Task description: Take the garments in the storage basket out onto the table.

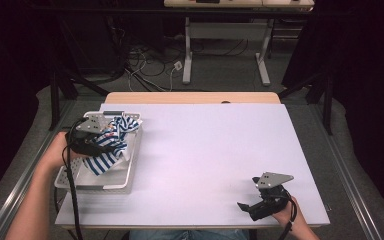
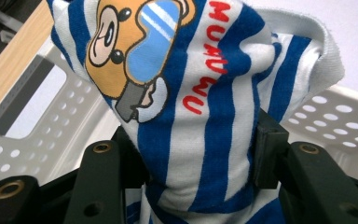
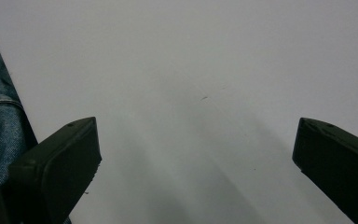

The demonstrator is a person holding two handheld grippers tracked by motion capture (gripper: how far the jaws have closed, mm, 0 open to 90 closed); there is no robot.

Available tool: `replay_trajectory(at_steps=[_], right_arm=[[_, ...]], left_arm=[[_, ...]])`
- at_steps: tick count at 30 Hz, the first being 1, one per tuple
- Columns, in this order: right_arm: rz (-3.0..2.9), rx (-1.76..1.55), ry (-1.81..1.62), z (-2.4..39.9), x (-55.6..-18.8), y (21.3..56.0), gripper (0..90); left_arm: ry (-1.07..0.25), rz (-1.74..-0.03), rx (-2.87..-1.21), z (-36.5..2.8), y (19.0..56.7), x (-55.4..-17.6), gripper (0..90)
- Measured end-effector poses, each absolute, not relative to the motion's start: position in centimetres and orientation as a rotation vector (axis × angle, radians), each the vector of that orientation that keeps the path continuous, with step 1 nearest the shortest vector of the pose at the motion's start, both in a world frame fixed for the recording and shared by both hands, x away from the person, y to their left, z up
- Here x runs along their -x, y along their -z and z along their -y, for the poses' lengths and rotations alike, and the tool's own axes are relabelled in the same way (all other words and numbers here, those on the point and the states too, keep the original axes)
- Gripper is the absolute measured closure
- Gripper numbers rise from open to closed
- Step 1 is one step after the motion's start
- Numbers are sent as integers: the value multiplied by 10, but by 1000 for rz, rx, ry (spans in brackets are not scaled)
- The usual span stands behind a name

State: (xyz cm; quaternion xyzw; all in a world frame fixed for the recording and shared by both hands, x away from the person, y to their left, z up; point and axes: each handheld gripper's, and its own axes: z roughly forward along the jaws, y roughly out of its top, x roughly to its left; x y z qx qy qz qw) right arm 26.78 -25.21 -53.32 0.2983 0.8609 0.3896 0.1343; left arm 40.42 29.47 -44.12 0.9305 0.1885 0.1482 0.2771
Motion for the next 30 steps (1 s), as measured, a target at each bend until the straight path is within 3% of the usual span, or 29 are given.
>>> replay_trajectory(at_steps=[30], right_arm=[[-2489, -873, -1135, 252, -268, 533, 6]], left_arm=[[-399, -449, -2446, -266, 428, -408, 506]])
